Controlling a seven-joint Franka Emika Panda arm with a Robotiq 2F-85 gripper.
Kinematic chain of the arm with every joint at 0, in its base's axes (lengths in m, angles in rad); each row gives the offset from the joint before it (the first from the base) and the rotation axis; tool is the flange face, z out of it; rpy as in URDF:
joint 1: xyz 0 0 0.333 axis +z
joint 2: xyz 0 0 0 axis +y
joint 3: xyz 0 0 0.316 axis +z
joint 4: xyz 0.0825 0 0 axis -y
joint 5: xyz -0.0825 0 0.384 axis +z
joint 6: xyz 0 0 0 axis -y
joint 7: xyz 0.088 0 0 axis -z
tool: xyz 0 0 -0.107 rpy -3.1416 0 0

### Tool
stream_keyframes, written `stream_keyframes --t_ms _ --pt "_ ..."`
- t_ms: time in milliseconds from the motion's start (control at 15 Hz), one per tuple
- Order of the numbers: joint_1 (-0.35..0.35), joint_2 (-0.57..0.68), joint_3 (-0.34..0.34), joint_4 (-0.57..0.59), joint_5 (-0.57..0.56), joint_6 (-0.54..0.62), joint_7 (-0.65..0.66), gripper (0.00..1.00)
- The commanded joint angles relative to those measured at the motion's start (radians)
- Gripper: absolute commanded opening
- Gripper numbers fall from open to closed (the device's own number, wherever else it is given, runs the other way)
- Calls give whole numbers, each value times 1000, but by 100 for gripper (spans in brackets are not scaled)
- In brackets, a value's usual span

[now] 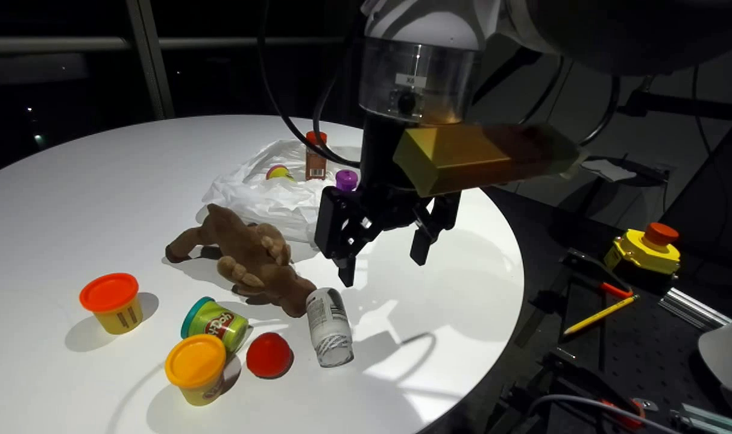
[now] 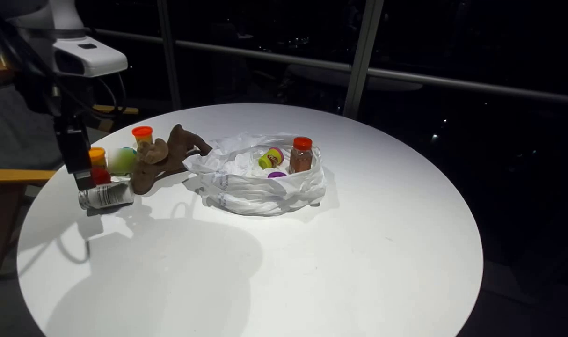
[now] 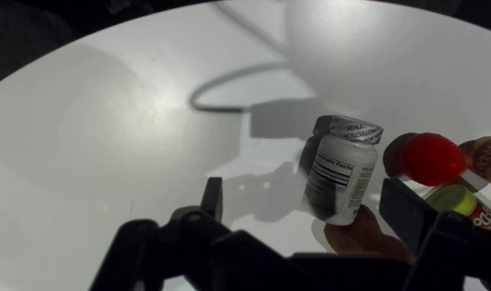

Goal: Put the objects in the plastic

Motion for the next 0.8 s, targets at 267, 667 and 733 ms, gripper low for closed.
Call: stream_keyframes --t_ms 267,667,733 --pt "68 68 -12 -2 -19 184 213 100" --pt "140 165 -70 48 -49 228 295 100" --pt "156 178 -88 59 -62 235 305 100"
